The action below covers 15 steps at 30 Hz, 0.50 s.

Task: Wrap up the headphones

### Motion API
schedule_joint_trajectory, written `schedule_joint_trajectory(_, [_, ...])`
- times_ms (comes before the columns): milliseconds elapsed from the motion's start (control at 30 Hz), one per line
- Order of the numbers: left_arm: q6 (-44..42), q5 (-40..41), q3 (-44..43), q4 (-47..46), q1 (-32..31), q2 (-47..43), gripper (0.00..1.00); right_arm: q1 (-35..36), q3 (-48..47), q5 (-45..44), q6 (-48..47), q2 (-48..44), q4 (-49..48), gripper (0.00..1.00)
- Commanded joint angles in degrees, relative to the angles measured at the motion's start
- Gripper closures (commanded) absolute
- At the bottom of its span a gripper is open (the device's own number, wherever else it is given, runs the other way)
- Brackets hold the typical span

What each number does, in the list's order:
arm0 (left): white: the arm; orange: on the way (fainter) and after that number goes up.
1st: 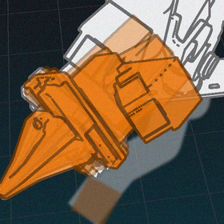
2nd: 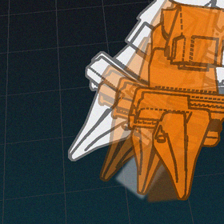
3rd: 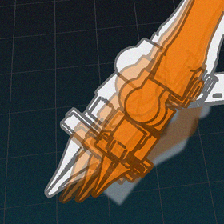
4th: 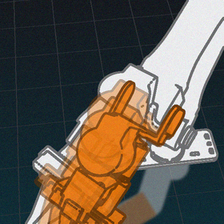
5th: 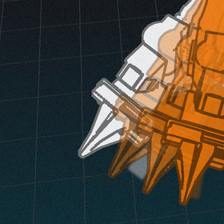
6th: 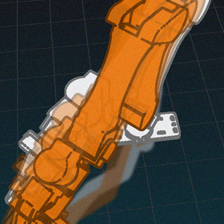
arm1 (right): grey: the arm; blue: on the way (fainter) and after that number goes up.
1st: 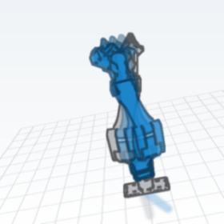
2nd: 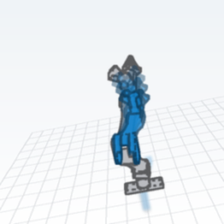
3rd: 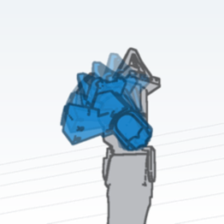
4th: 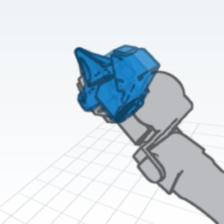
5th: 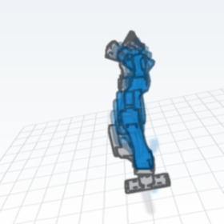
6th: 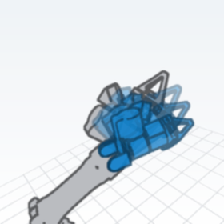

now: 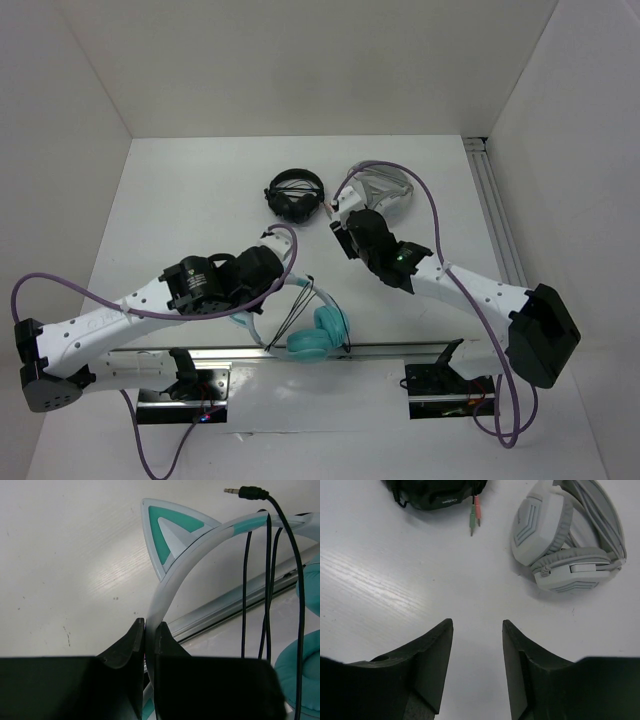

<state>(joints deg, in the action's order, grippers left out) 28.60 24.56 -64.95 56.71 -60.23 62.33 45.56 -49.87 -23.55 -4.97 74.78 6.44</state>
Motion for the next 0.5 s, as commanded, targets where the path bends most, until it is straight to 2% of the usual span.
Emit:
schedule_joint_trajectory(0, [0.7,-2.4,-2.8,-0.9,0.0,-1.5,1.00,-0.6,-1.7,-1.9,1.3,0.6,-2.2,0.48])
schedule_joint_trajectory(233, [1.7,-2.4,-2.2,-0.9,1.9,-1.0,1.00,-3.1,-3.5,-1.3,3.8,-1.3,-1.1,0.46])
schedule_joint_trajectory(300, [2.2,-2.4,-1.6,-0.9,3.6,-0.5,1.00,-3.7,-5.0,-2.0,5.2,-2.2,-0.3,0.43])
schedule_joint_trajectory(333, [3.1,-1.7,-0.9,-1.9,4.2,0.2,1.00,-3.7,-5.7,-2.6,6.7,-3.1,1.1,0.37])
schedule_joint_trajectory(467, [11.3,2.6,1.9,-5.2,7.2,2.7,1.00,-3.7,-10.2,-4.0,10.6,-4.6,5.7,0.26])
